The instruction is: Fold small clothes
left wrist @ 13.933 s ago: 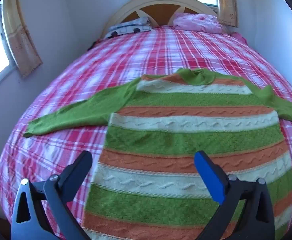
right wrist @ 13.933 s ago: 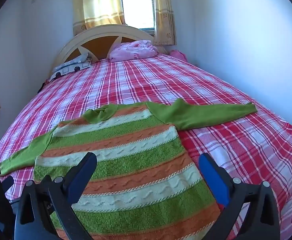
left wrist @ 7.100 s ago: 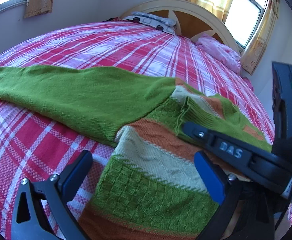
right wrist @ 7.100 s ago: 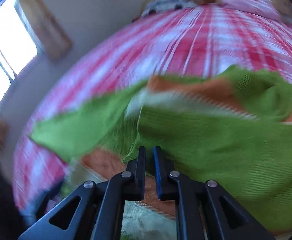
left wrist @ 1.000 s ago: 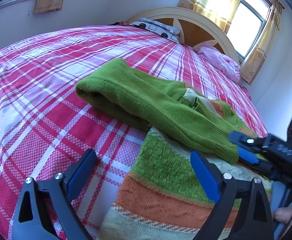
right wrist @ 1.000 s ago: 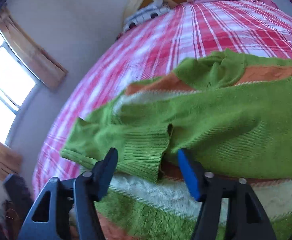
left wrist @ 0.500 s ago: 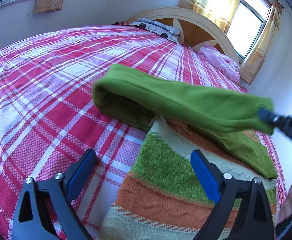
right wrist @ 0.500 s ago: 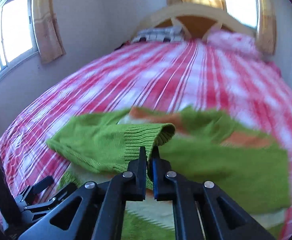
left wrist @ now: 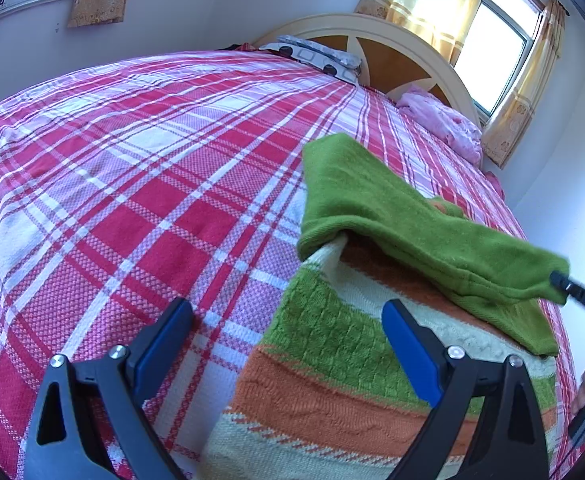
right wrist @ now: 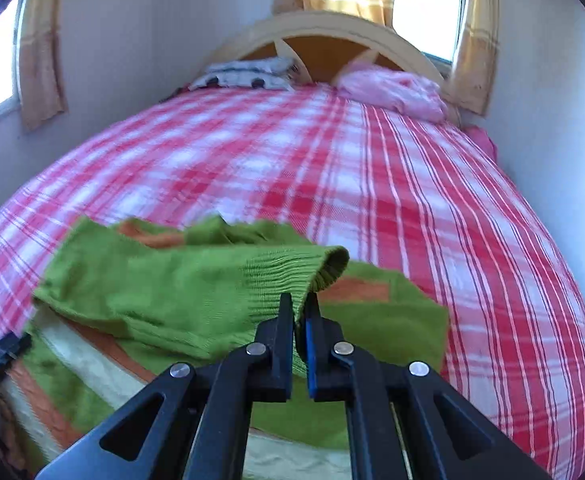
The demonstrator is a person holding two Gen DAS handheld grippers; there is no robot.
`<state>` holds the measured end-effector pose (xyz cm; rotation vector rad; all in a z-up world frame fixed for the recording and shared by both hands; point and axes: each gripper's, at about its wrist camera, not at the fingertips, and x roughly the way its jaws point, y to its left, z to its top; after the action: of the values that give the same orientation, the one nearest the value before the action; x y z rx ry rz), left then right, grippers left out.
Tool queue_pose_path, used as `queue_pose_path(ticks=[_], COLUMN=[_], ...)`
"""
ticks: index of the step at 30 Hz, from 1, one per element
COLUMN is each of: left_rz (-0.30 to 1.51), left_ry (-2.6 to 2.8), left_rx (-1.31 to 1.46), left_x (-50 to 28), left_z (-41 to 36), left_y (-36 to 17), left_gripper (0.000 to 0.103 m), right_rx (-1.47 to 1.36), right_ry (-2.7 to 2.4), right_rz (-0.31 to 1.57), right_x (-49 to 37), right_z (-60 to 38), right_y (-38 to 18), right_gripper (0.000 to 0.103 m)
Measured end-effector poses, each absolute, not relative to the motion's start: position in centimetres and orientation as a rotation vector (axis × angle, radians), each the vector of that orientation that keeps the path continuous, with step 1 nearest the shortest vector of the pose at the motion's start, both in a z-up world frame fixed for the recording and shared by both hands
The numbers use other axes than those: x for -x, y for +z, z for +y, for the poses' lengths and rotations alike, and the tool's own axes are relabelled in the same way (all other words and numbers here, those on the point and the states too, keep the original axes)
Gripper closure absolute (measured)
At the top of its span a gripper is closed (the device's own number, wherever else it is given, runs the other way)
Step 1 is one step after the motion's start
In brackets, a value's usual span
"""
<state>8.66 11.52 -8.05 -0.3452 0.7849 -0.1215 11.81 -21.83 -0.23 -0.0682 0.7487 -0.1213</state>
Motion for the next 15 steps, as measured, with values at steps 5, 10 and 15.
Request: queue_pose_path(ticks=[5, 10, 15], left_rz=[0.788, 0.792, 0.792], left_ry=[-0.117, -0.118, -0.121], left_rx=[0.335, 0.330, 0.331], left_x=[-8.8, -8.9, -9.1], left_z=[11.6, 11.4, 11.1], left_y=[-8.1, -8.1, -8.1], left_gripper=[0.005, 0.004, 0.003], right_rx=[0.064, 0.015, 0.037], right_ry=[-0.186, -0.217, -0.303], right_rz=[0.811, 0.864, 0.869], right_x=[-11.7, -11.7, -10.9], right_z=[-23.2, -24.5, -26.2], right_y=[-4.1, -6.8, -6.3], right_gripper=[0.099, 0.098, 0.091])
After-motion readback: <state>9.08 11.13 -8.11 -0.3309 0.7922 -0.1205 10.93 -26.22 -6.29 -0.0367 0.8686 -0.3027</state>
